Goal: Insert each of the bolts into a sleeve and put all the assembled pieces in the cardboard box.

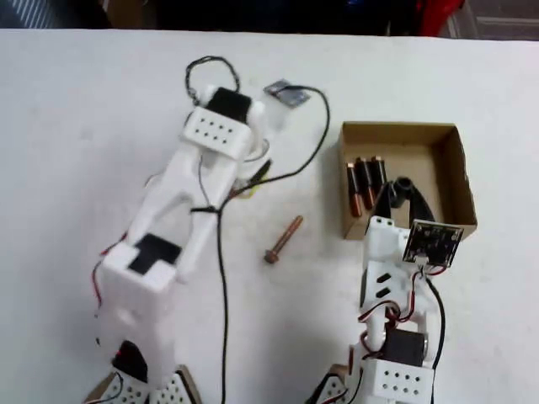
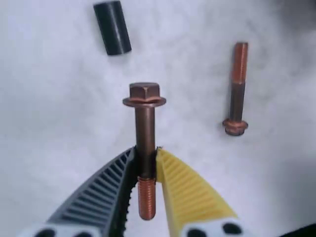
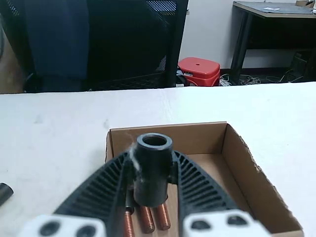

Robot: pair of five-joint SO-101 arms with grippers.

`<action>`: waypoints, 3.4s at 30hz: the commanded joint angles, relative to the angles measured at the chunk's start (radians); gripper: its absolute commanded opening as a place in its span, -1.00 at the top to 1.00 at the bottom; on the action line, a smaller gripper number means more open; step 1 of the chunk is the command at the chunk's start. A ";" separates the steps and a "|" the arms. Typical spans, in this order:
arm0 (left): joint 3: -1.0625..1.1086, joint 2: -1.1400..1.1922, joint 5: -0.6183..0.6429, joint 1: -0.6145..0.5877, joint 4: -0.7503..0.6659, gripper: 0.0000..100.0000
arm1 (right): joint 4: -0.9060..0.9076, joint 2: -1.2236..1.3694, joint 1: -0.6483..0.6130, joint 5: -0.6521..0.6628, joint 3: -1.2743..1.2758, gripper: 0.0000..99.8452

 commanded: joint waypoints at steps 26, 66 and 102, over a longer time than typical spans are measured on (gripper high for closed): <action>1.166 -0.590 -0.064 -0.335 -0.790 0.96 | 0.030 -0.010 0.004 -0.012 0.009 0.97; 1.318 -0.588 -0.066 -0.335 -0.890 0.71 | 0.059 -0.010 -0.033 -0.006 0.009 0.97; 0.979 -0.473 -0.072 -0.329 -0.658 0.71 | 0.056 -0.010 -0.033 -0.006 0.009 0.97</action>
